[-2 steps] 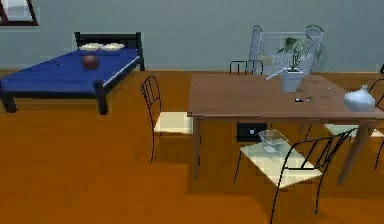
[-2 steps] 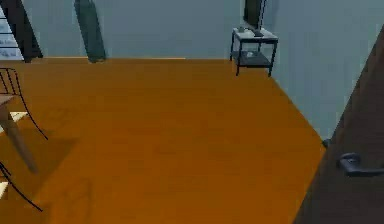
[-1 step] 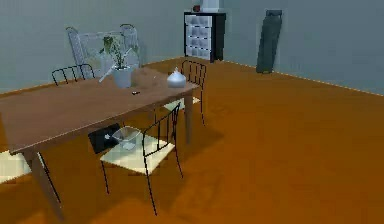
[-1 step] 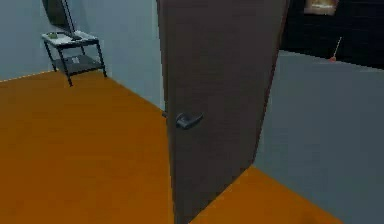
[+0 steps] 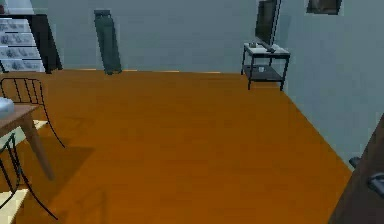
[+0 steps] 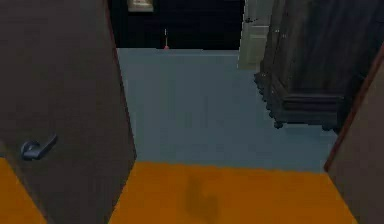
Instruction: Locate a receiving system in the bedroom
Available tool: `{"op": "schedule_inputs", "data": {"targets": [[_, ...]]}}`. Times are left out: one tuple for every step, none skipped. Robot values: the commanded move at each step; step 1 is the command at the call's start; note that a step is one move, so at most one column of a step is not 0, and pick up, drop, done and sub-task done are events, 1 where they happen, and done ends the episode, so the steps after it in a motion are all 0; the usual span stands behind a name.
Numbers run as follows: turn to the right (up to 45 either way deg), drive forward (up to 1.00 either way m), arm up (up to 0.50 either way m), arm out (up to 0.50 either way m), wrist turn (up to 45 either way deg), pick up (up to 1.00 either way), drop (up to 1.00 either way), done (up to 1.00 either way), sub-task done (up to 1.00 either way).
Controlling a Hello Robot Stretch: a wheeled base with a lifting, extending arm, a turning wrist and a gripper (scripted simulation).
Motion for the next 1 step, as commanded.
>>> {"op": "schedule_inputs", "data": {"targets": [[0.0, 0.90, 0.00, 0.00, 0.0, 0.00, 0.00, 0.00, 0.00]]}}
